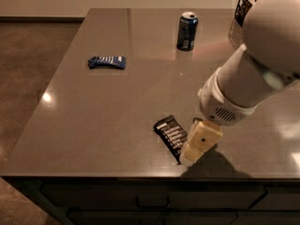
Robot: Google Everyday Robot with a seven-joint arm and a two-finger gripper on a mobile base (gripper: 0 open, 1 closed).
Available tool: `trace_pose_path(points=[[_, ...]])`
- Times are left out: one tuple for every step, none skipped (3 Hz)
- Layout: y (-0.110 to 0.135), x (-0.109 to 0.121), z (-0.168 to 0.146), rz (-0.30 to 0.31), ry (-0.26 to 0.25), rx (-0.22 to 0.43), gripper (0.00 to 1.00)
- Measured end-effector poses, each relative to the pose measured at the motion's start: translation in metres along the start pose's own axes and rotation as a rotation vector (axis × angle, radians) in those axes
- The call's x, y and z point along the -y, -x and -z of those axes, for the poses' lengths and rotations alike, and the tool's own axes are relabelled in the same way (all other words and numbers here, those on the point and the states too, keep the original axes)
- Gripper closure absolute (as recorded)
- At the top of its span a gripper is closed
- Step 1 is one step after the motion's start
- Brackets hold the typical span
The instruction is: Move rxbar chocolate near rxbar blueberry
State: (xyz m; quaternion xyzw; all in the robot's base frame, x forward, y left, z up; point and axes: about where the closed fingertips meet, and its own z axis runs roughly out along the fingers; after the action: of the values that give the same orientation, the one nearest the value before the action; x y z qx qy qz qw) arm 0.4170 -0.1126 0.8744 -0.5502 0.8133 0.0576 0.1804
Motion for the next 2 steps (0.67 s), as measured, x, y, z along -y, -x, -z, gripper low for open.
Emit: trace_pose_path(points=[[0.01, -0.013, -0.026, 0.007, 0.033, -0.015, 0.0], [0.017, -0.021, -0.043, 0.009, 0.054, -0.03, 0.0]])
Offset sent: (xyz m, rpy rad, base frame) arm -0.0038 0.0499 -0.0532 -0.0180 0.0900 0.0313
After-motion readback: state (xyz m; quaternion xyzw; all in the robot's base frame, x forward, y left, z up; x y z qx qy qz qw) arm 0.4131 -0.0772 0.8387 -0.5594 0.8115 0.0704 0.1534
